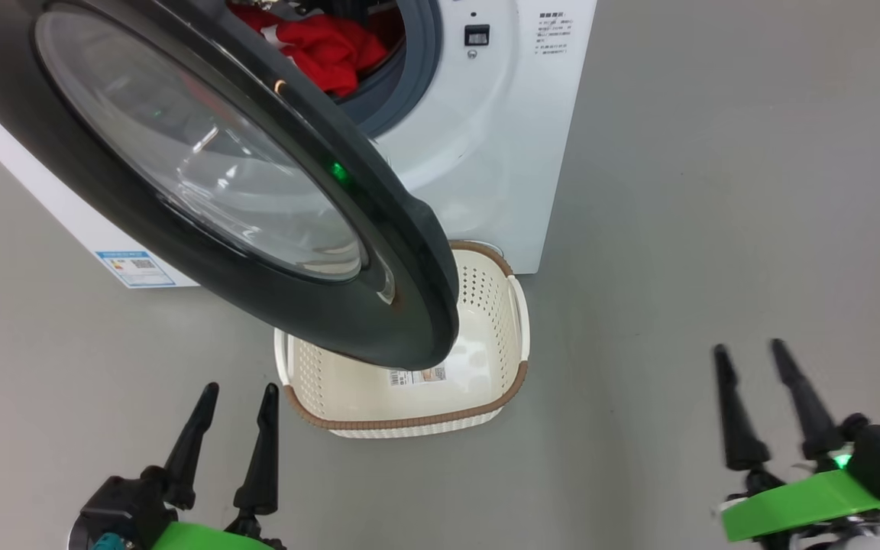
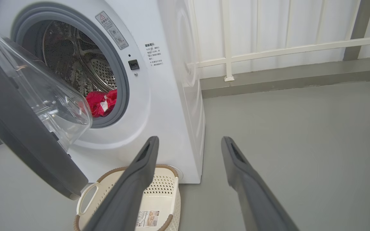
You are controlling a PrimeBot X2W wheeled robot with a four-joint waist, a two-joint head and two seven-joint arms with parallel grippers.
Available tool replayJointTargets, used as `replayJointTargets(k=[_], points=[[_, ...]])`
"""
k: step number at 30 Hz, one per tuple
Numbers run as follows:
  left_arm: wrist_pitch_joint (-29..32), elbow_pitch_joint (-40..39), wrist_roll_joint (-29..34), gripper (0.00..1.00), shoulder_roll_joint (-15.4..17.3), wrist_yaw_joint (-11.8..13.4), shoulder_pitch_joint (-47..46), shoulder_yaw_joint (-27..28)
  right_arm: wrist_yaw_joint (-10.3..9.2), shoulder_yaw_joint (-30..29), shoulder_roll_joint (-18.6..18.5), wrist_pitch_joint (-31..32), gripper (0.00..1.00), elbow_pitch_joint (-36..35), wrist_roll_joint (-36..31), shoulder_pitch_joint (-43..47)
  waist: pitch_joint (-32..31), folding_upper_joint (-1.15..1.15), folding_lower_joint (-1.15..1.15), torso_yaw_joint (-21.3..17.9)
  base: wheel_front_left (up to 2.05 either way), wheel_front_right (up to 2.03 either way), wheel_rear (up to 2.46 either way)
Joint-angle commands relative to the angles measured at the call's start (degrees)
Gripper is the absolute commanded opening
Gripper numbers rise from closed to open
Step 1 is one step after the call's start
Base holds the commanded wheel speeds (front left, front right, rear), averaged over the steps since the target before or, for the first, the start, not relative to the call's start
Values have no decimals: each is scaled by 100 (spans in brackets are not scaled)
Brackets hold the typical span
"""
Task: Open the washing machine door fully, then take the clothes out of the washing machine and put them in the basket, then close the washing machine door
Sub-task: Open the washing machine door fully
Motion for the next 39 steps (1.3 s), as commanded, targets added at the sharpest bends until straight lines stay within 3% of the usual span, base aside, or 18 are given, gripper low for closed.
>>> replayJointTargets(k=[1,3,15,20,28,31,32,39], points=[[-70,-160,44,100,86,-32,8,159,29,312,-61,-37,93,-210,151,-90,4,0,0,12,0,0,0],[-70,-162,33,100,86,-32,-6,153,29,456,-68,-37,0,-313,384,-176,17,0,0,24,0,0,0],[-70,-134,-62,100,86,-32,-51,60,29,1065,-98,-37,0,-769,1981,-1345,63,0,0,182,0,0,0],[-70,-131,-101,100,86,-32,-82,-11,29,1456,-180,-37,0,-581,3103,-2049,105,0,0,288,0,0,0],[-70,-97,-210,100,86,-32,-193,-143,29,2358,-828,-33,0,-269,4877,-3123,249,0,0,552,0,0,0],[-70,-88,-237,100,86,-32,-208,-173,29,2680,-1037,128,0,-177,5416,-3345,282,0,0,613,0,0,0],[-70,-83,-260,100,86,-32,-223,-196,29,2928,-1194,503,0,-89,5983,-3531,319,0,0,667,0,0,0],[-70,-68,-284,100,86,-32,-266,-230,29,3437,-1551,1671,0,213,6820,-4001,419,0,0,755,0,0,0]])
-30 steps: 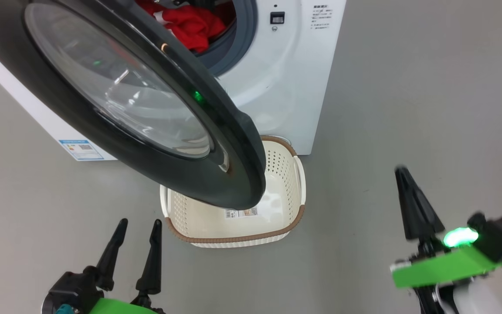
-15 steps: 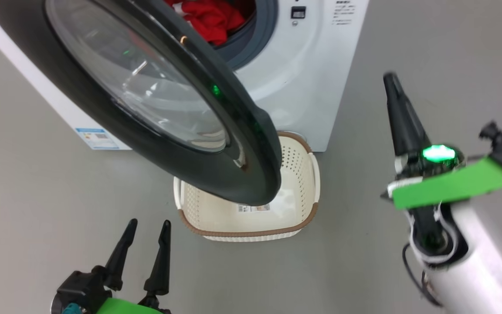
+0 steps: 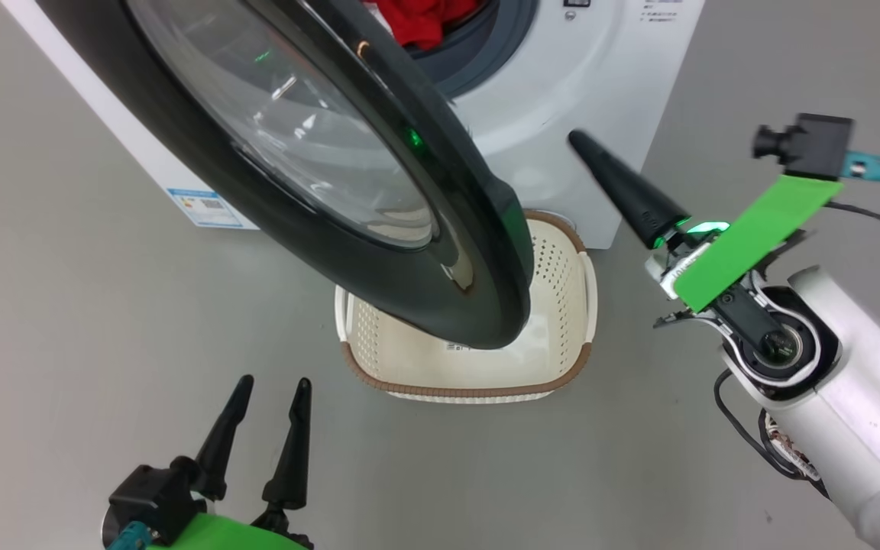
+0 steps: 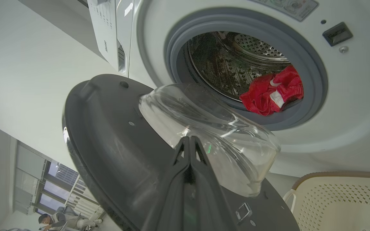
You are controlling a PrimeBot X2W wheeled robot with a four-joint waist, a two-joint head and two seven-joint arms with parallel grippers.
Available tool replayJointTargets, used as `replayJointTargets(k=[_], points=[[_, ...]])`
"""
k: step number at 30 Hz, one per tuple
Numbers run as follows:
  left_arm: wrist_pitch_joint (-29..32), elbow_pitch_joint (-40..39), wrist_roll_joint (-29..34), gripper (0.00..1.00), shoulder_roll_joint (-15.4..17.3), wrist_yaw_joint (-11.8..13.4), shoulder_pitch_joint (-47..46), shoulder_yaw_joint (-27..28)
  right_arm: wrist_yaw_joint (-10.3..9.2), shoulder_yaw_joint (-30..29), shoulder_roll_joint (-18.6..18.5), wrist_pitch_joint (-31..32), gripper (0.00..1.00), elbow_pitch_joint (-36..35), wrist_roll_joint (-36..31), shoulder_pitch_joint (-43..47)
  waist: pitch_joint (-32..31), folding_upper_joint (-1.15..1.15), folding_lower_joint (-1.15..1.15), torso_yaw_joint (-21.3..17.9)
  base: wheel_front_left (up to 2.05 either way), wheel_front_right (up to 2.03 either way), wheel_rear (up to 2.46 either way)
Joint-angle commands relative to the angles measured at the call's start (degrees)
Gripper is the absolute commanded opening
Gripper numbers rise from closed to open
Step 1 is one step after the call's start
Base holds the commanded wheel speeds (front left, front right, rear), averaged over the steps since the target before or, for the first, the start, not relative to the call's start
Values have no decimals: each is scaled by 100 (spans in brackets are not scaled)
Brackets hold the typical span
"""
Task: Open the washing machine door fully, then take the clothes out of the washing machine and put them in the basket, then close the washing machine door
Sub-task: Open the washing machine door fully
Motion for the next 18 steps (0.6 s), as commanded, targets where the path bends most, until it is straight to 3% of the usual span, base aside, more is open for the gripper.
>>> replayJointTargets(k=[1,9,18], points=[[-70,-118,-20,100,85,-32,-141,153,29,79,27,114,0,-84,150,-94,40,0,0,38,0,0,0],[-70,-99,-42,100,85,-32,-185,67,29,175,56,1568,0,450,894,-421,140,0,0,135,0,0,0],[-70,-83,-85,100,85,-32,-181,14,29,-59,250,2783,0,900,1457,-522,169,0,0,267,0,0,0]])
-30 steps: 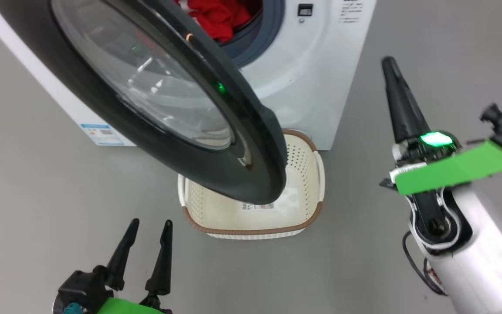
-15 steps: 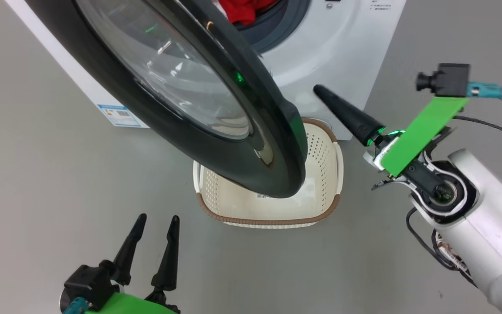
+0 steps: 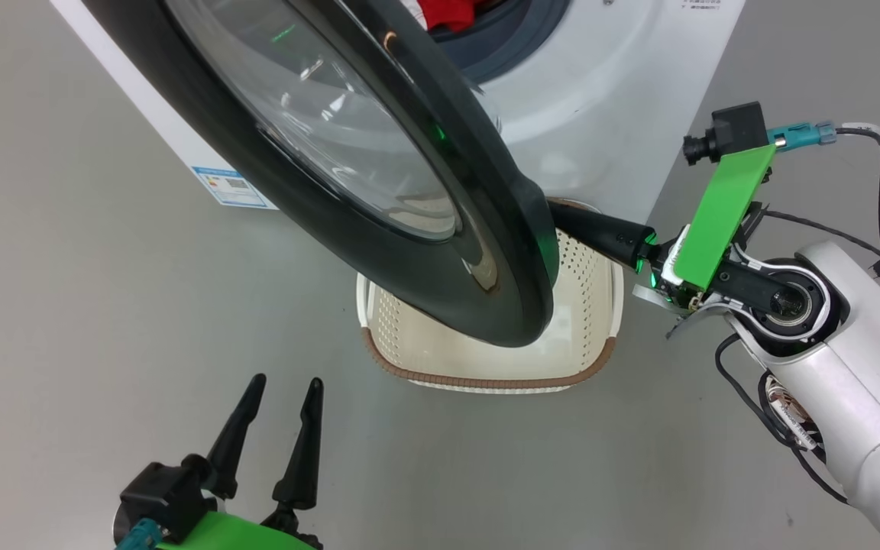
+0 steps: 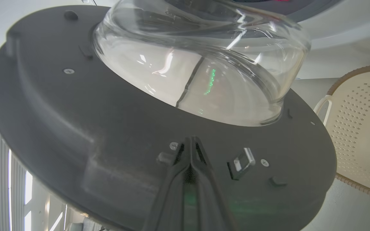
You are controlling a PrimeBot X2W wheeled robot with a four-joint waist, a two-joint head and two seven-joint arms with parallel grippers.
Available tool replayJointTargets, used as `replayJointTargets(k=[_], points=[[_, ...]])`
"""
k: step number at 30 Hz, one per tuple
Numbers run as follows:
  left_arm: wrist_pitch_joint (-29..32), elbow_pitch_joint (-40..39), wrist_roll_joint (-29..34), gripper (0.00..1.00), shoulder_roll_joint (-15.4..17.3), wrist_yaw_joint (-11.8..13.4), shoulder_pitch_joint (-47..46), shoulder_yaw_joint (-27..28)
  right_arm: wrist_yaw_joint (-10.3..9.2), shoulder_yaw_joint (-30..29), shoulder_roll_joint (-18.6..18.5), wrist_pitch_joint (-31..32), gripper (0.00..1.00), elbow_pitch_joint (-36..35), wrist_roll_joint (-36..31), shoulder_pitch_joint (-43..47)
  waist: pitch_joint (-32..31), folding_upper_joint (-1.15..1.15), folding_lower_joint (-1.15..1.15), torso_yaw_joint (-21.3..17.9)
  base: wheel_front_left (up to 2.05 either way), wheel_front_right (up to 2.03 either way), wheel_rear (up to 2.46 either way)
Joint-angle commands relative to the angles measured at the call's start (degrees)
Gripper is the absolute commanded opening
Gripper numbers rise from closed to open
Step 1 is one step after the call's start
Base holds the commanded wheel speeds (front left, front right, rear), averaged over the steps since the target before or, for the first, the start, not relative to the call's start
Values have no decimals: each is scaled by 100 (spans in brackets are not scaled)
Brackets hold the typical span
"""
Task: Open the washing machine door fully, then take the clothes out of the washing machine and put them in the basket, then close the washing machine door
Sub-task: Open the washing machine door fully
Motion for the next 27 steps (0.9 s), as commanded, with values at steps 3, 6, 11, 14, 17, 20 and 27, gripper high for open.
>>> replayJointTargets(k=[3,6,11,14,17,20,27], points=[[-70,-123,-63,100,86,-32,-109,162,30,-49,159,424,0,18,177,-58,-48,0,0,99,0,0,0],[-70,-120,-84,100,86,-32,-74,139,30,-122,232,617,0,51,227,17,-132,0,0,187,0,0,0],[-70,-100,-103,100,86,-30,25,115,30,-194,376,861,0,55,225,241,-288,0,0,362,0,0,0],[-70,-106,-117,100,86,6,93,108,30,-213,458,964,0,21,149,371,-383,0,0,482,0,0,0],[-70,-107,-116,100,86,37,160,89,30,-224,545,1039,0,-21,58,502,-470,0,0,610,0,0,0],[-70,-119,-104,100,86,84,207,88,30,-245,634,1120,0,-55,-2,629,-548,0,0,743,0,0,0],[-70,-101,-74,100,86,140,275,101,30,-268,822,1265,0,-123,-135,835,-680,0,0,998,0,0,0]])
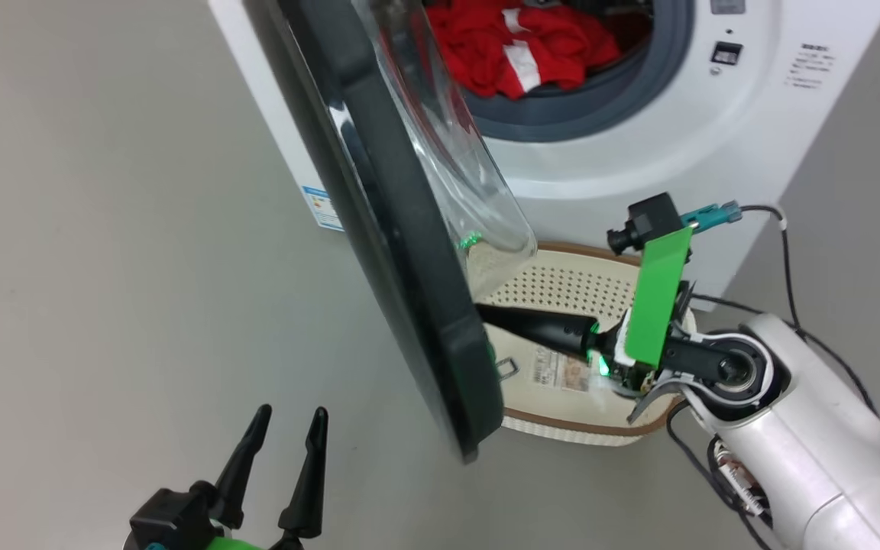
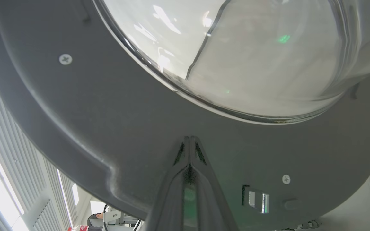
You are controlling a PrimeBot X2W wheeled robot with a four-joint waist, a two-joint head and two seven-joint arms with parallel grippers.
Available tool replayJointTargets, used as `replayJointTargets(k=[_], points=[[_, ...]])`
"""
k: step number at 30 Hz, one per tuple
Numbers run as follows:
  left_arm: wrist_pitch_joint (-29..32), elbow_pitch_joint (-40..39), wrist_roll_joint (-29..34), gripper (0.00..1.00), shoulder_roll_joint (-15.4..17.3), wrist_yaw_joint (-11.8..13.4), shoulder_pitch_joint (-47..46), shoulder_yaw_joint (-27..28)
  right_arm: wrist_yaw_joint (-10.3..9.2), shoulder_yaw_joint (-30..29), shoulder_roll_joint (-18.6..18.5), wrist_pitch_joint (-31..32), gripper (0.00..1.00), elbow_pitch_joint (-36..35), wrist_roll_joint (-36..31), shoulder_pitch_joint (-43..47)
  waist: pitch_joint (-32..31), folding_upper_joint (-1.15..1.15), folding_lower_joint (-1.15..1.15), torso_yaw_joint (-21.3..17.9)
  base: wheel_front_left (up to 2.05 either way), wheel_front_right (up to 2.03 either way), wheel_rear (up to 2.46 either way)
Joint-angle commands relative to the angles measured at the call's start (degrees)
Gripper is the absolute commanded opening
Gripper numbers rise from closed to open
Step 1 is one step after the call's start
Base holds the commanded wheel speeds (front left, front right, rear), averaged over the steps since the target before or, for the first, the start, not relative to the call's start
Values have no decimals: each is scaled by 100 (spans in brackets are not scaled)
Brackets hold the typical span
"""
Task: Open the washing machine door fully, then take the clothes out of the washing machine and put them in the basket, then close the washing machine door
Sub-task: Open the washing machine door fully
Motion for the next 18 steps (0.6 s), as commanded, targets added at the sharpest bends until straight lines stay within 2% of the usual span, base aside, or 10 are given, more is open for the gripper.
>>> replayJointTargets(k=[1,10,18], points=[[-70,-98,34,100,85,66,21,179,45,37,231,75,0,-198,-71,121,-149,0,0,208,0,0,0],[-70,-136,60,100,85,178,105,236,45,-34,505,171,0,-190,-233,314,-324,0,0,538,0,0,0],[-70,-201,61,100,85,260,163,365,45,-5,704,271,0,-122,-317,280,-335,0,0,575,0,0,0]])
